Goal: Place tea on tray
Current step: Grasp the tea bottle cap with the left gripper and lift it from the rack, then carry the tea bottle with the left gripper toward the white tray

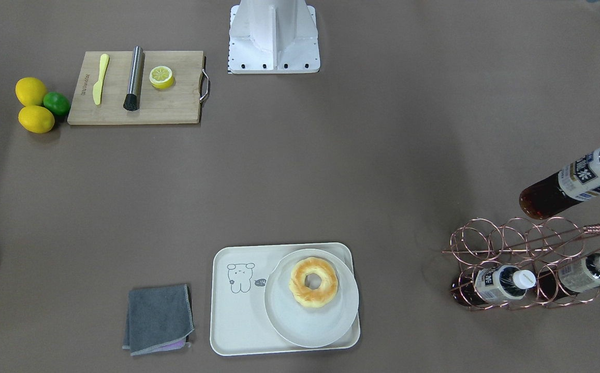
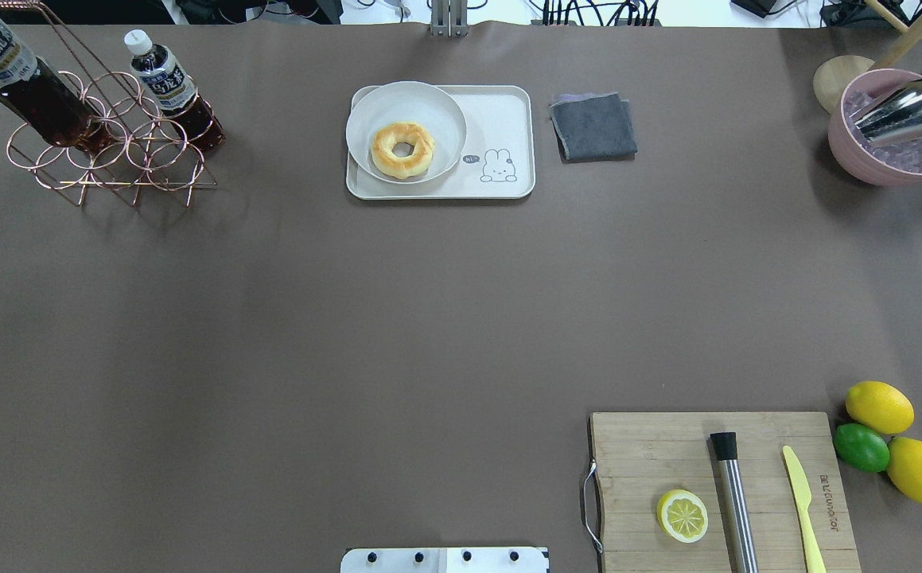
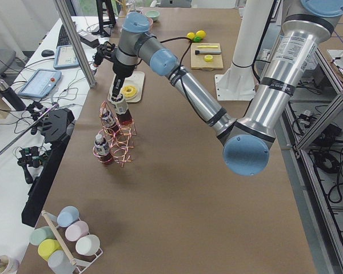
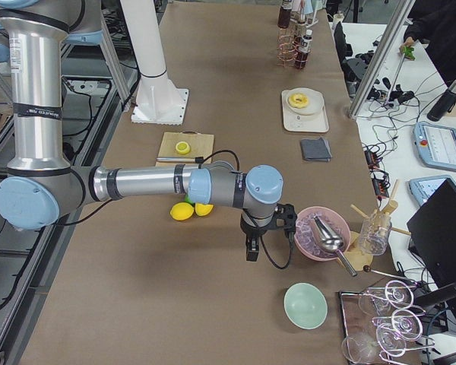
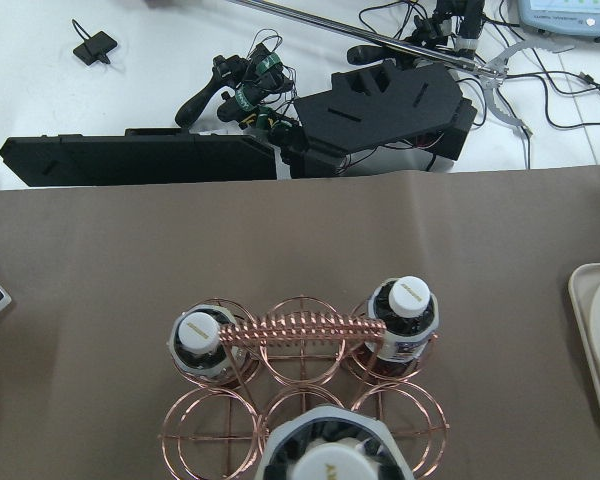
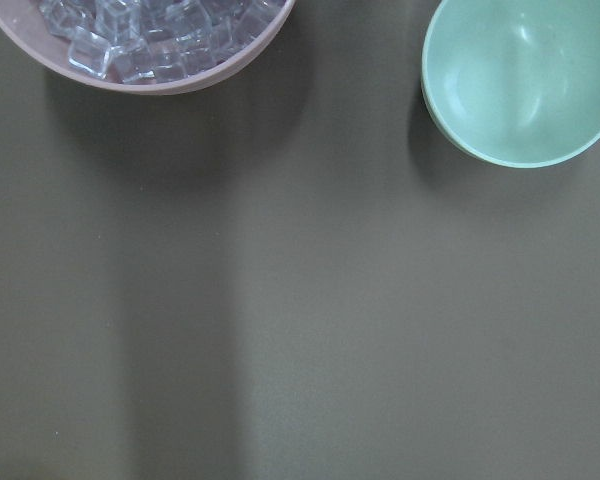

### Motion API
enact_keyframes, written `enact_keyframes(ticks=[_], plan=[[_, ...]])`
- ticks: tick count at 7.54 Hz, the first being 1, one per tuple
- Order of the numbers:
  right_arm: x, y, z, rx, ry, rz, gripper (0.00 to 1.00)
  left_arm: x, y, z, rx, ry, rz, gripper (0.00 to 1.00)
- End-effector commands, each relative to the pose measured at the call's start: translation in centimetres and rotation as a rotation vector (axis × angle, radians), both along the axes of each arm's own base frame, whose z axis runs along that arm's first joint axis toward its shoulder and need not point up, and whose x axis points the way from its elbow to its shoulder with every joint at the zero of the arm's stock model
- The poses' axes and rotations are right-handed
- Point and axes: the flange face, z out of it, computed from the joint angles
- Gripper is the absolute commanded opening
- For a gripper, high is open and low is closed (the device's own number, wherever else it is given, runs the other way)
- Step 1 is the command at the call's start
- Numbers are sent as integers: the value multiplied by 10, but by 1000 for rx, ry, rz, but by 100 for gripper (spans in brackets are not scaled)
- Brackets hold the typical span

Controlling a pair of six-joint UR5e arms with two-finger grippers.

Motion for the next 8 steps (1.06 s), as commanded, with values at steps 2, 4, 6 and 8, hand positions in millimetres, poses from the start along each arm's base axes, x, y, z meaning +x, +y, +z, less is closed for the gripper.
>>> enact_keyframes(ticks=[2,4,6,8], plan=[[0,-8,26,24,0,1,100,104,86,-62,-99,81,-27,0],[1,-14,25,41,-4,4,100,171,114,-111,-155,73,-42,0],[1,-13,26,40,-5,4,100,223,122,-155,-156,57,-61,0],[2,-13,20,48,-16,9,100,259,116,-191,-192,88,-69,0]])
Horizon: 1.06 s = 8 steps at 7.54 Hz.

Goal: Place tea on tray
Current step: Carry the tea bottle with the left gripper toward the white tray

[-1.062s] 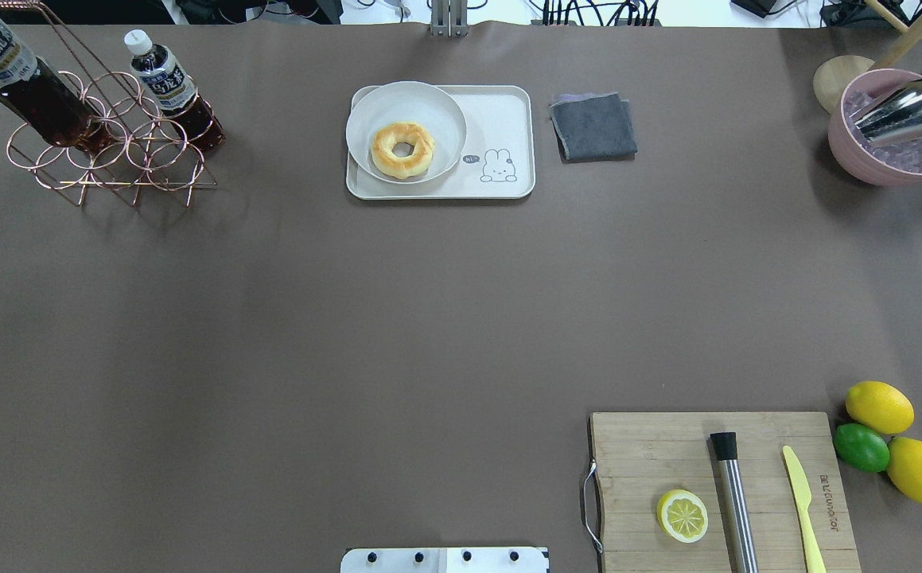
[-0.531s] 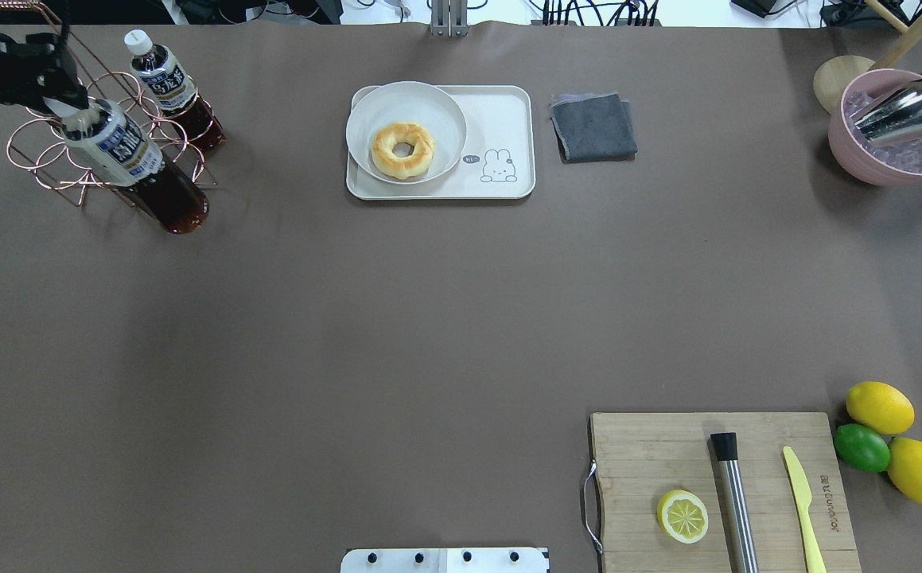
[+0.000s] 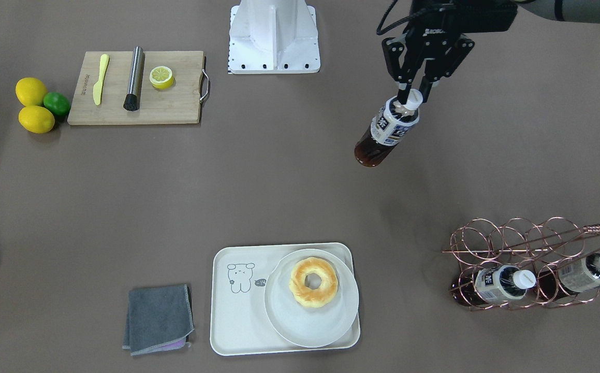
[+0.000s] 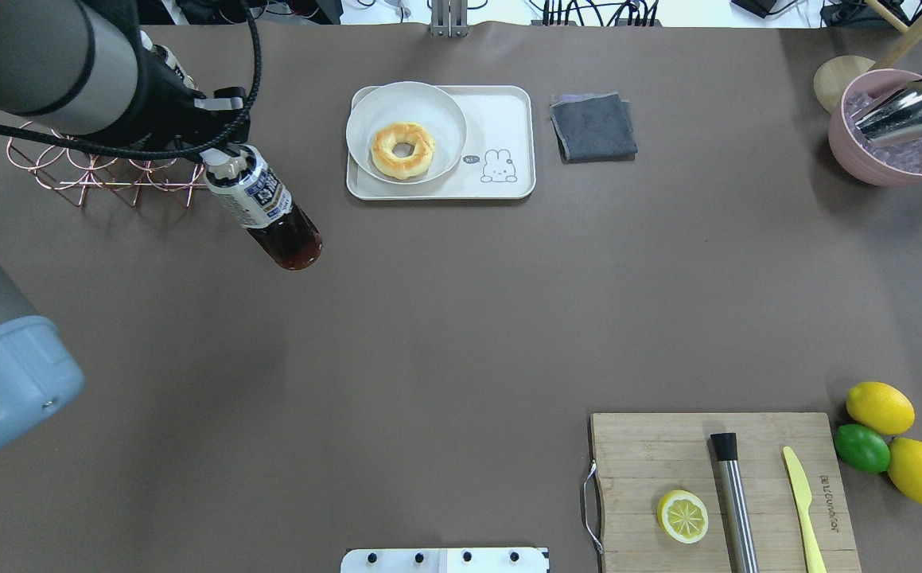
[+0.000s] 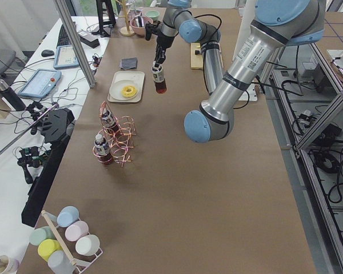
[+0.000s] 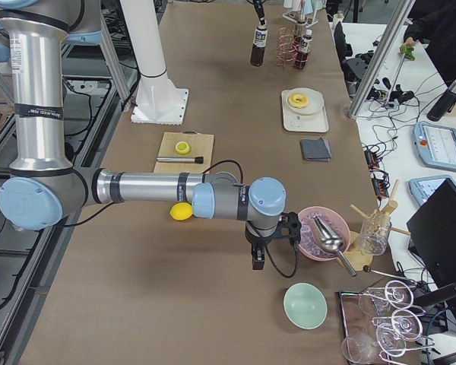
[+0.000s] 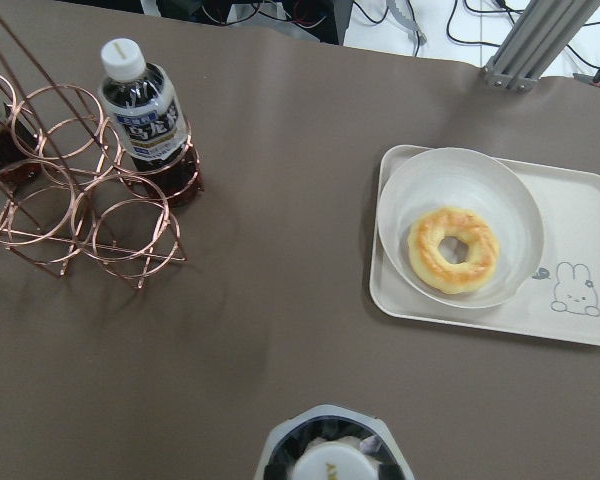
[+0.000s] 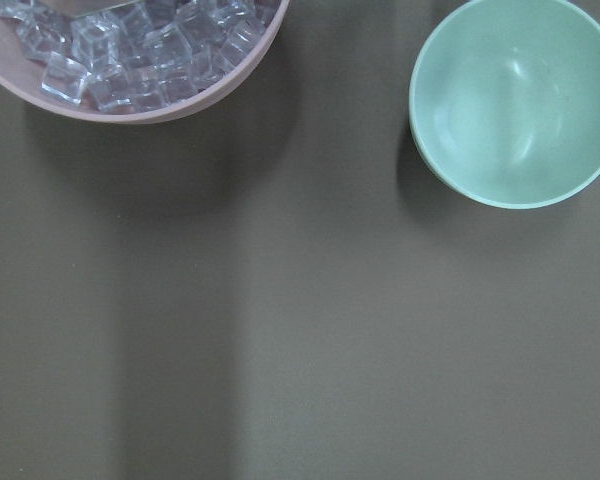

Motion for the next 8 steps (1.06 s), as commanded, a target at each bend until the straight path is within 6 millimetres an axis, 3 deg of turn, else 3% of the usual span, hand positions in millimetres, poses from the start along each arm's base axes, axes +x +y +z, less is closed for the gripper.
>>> enact_keyframes(ticks=[1,2,4,5,8], plan=[[2,2,-4,5,-14,6,100,51,11,-36,-23,16,-4,0],[5,3,-3,4,-19,12,100,95,38,-49,-13,11,-15,0],[8,7,-1,0,-21,20,100,150,69,-82,-7,-28,-31,0],[9,10,-1,1,-21,23,100,174,72,-88,14,-68,-39,0],[9,21,-1,-2,-28,24,100,206,58,-76,32,-63,-56,0]])
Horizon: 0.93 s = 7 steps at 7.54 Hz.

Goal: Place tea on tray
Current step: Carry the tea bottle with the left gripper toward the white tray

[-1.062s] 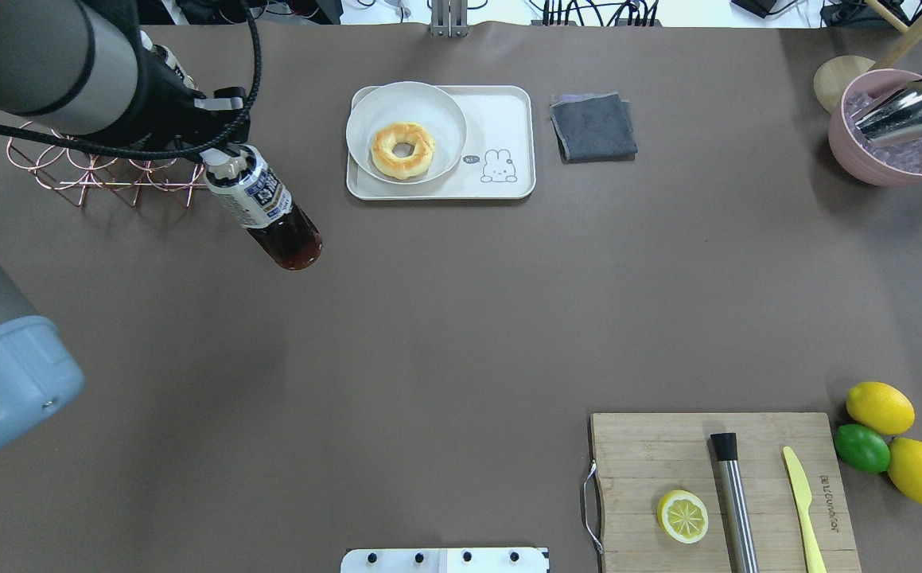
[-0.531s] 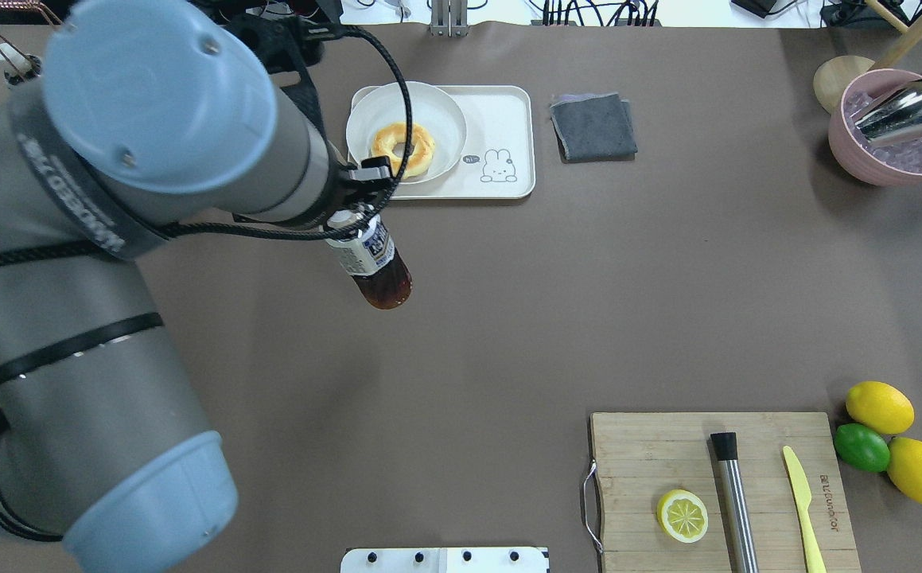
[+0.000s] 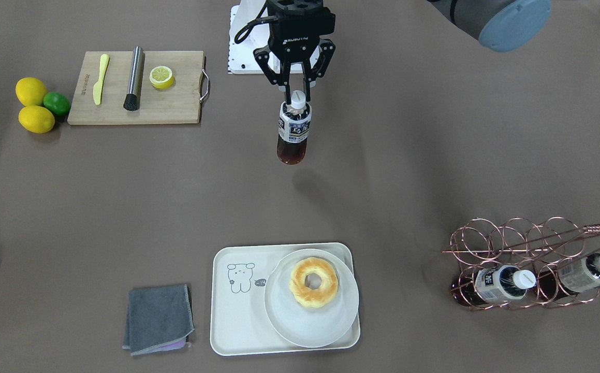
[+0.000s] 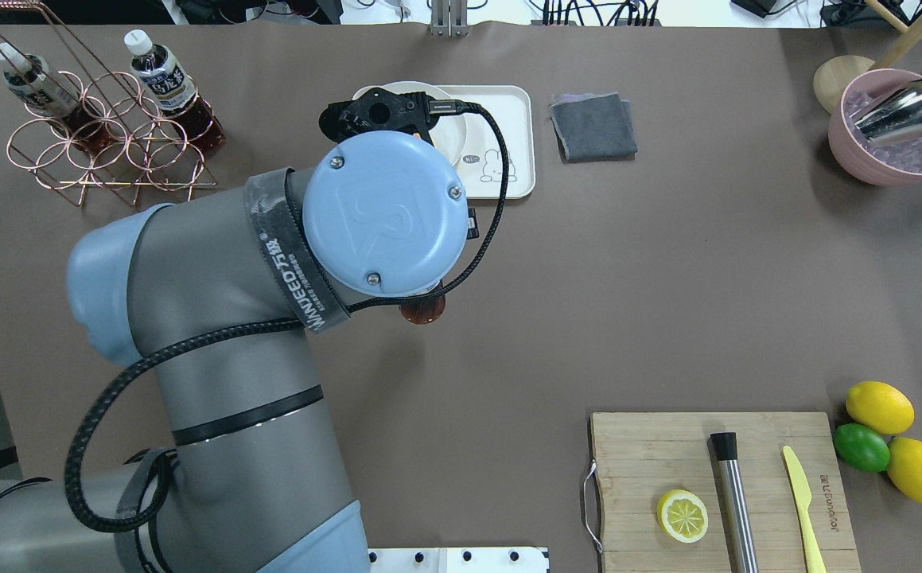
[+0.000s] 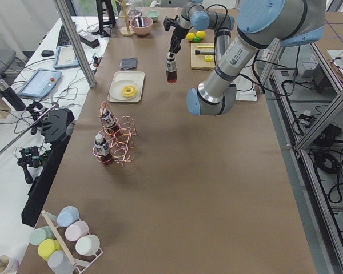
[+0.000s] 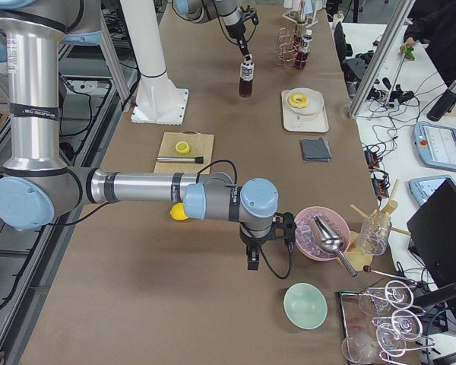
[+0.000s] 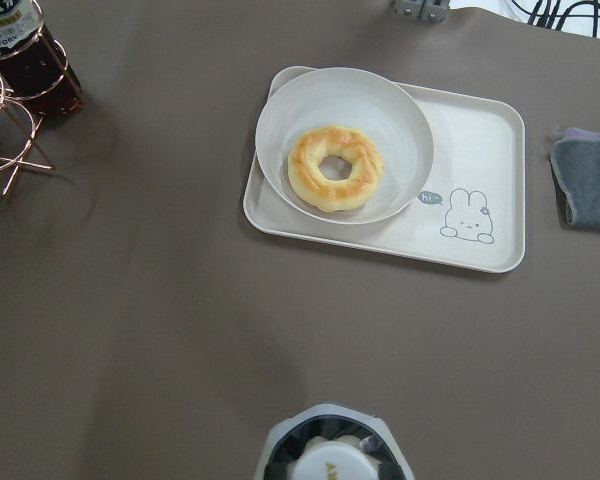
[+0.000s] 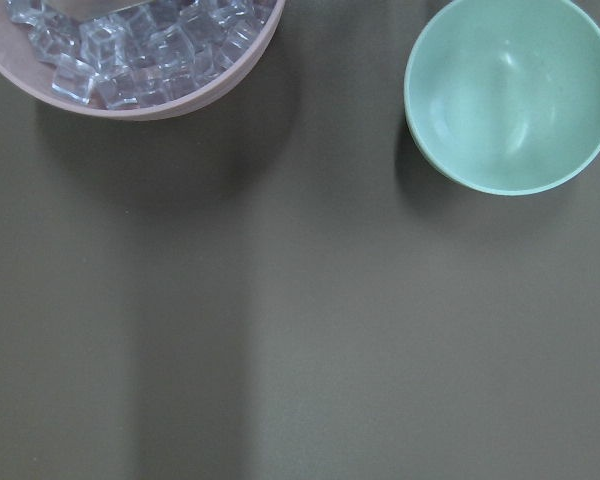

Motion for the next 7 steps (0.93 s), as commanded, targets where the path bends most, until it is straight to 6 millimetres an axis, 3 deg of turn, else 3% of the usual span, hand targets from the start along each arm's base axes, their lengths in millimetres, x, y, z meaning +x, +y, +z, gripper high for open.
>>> enact_keyframes(ticks=[1,3,7], plan=[[0,6,1,-3,-7,0,100,30,-8,10,22,45,-5,0],[0,6,2,-3,-7,0,100,53,1,22,41,27,4,0],[0,7,4,-9,-7,0,100,63,2,33,51,-2,5,0]])
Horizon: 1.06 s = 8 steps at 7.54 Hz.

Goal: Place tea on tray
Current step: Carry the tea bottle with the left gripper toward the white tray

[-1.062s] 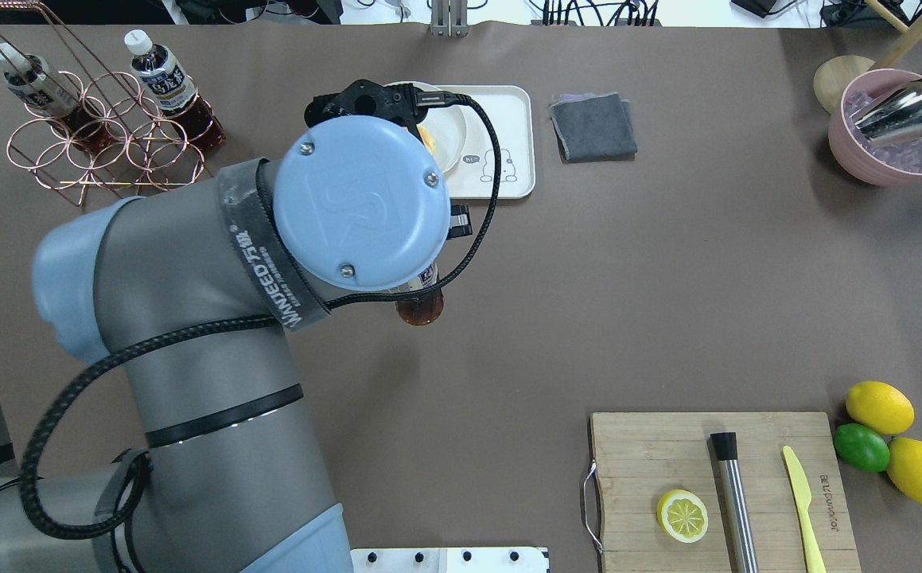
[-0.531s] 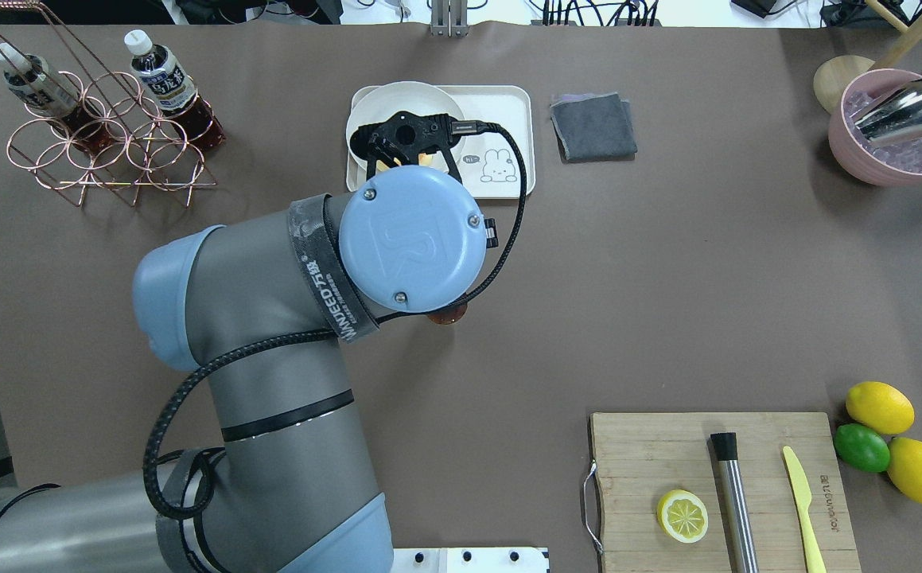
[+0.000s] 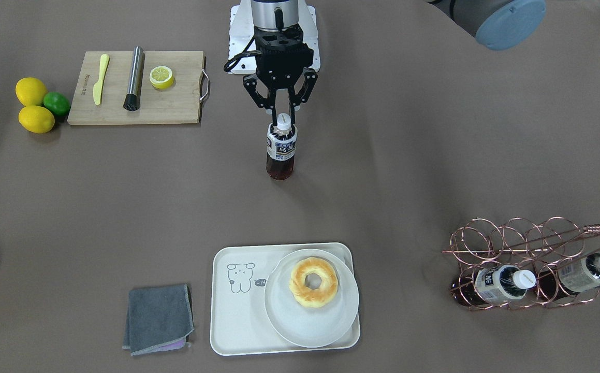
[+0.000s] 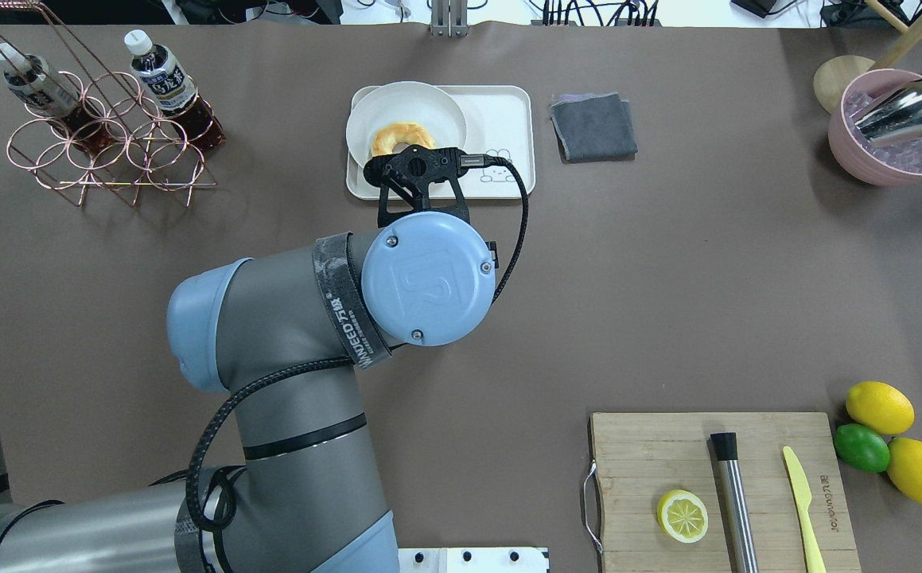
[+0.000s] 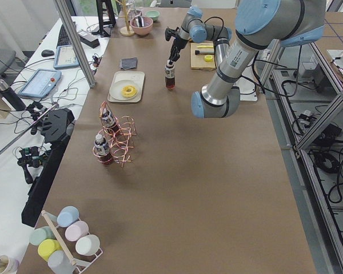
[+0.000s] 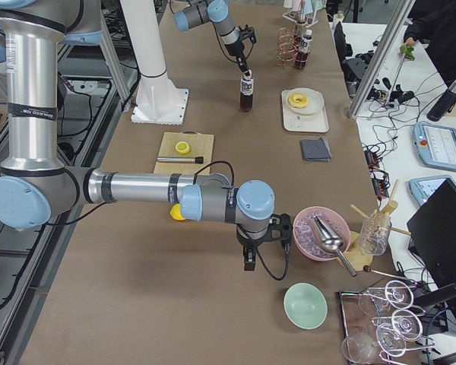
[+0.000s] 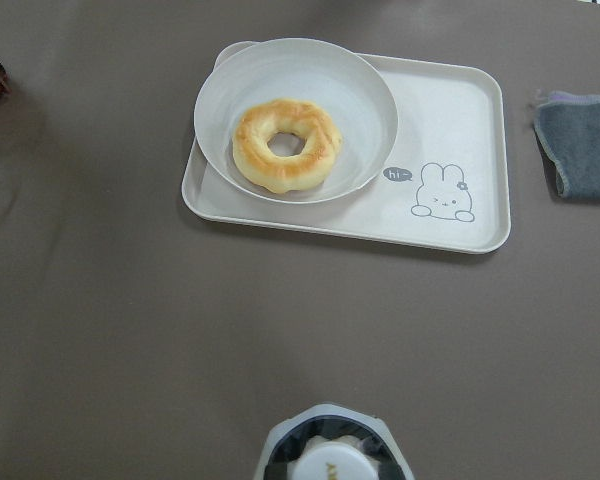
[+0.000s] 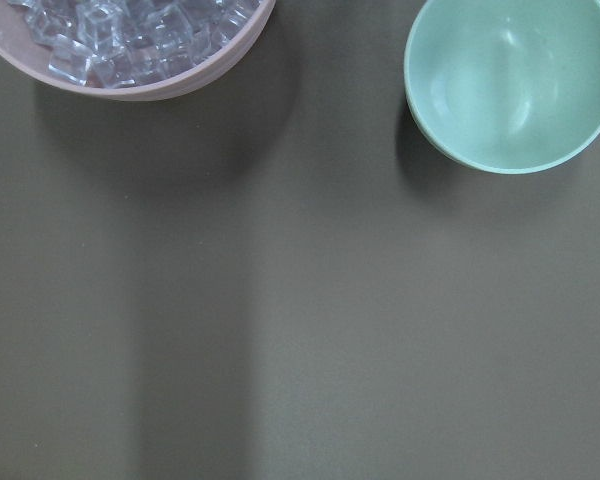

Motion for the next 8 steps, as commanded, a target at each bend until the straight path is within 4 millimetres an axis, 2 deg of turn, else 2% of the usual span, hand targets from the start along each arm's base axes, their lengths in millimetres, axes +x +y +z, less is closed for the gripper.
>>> enact_keyframes(ticks=[1,3,5,8], plan=[[0,0,1,-1,1,0,100,2,0,3,5,-12,4,0],[0,-2,-1,1,2,1,100,4,-2,6,15,-27,10,95],[0,-5,-3,2,0,1,100,2,0,2,38,-29,2,98],[0,-10,-9,14,2,1,100,-51,7,-24,77,66,88,98]])
